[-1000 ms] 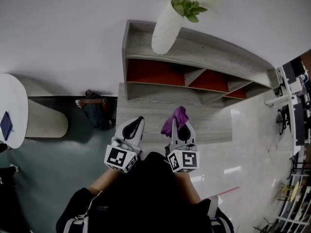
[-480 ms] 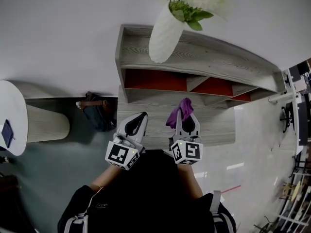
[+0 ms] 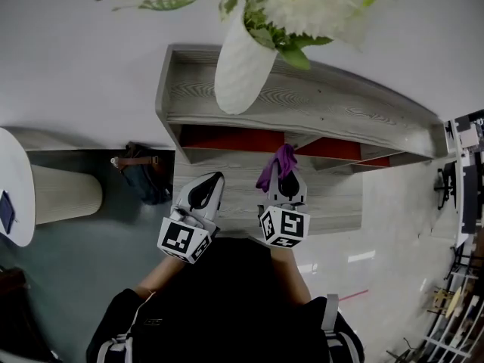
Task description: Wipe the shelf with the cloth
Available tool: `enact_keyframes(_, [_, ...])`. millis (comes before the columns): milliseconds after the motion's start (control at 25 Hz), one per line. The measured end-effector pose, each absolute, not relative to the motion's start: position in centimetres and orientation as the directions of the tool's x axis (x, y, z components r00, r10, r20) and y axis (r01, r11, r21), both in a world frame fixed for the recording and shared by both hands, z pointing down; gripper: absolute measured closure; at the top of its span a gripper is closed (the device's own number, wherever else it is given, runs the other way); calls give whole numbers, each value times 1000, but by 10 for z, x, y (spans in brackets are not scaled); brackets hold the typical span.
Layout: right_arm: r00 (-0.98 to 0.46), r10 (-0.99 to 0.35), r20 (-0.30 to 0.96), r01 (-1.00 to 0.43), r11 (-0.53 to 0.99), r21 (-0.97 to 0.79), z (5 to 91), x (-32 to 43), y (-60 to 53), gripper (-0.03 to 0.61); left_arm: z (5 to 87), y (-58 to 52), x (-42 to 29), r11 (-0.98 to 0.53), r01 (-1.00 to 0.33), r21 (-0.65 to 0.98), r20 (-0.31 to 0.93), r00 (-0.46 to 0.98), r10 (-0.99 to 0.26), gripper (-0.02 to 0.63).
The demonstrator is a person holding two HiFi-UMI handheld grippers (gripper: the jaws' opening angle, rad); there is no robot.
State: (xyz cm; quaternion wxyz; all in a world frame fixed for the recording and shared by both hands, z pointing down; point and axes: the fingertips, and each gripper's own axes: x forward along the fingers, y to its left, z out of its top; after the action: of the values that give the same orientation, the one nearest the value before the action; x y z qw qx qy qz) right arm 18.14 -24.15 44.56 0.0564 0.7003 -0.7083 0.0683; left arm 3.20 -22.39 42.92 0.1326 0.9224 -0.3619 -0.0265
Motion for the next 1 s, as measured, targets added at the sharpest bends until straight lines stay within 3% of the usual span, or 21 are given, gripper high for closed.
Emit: enact_keyframes(1000, [3,-918,396,-998,22,60,516,191,-311,529,425,-256,39,-708,-658,257,55,741,-669,611])
